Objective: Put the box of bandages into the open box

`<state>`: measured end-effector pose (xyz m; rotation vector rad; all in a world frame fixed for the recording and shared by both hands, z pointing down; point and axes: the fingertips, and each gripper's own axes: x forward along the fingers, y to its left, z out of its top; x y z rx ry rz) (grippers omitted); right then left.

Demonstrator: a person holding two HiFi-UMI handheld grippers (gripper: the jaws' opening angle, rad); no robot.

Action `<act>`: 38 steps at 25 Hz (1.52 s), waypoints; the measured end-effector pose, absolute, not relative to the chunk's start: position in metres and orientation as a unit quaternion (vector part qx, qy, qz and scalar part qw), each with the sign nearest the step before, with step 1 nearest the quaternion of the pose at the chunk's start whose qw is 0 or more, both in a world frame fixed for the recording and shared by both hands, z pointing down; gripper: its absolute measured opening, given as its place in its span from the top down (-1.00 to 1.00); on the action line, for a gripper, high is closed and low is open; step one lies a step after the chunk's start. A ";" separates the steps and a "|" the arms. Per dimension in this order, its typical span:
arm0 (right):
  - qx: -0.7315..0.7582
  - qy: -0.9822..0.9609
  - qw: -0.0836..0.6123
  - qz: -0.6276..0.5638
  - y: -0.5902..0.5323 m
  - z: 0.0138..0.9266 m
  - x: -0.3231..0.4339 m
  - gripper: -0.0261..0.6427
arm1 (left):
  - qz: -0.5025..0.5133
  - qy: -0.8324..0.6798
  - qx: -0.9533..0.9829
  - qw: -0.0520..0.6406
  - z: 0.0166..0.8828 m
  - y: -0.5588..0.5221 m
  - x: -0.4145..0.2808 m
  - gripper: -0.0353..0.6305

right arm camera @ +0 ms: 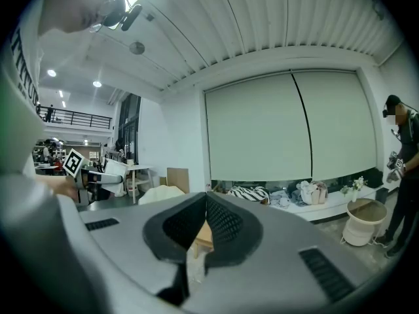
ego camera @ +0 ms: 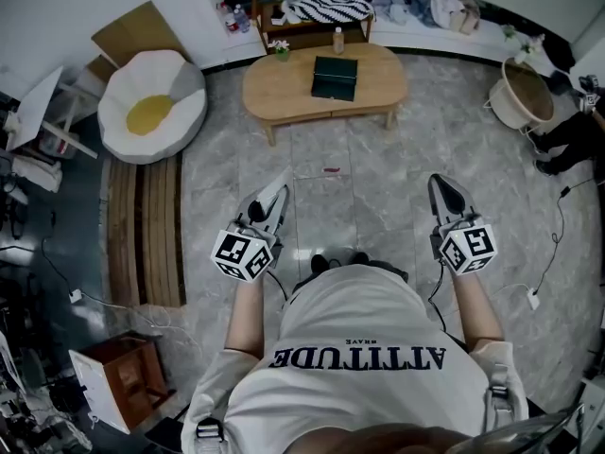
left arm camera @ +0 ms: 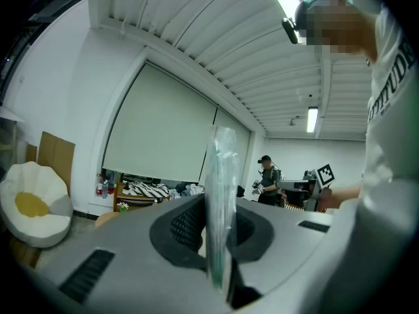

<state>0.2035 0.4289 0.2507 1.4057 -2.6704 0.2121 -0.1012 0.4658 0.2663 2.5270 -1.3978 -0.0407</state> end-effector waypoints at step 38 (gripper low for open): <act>0.478 -0.872 0.077 0.073 0.448 0.271 0.118 0.86 | -0.007 -0.457 0.876 0.157 0.301 0.471 -0.193 0.77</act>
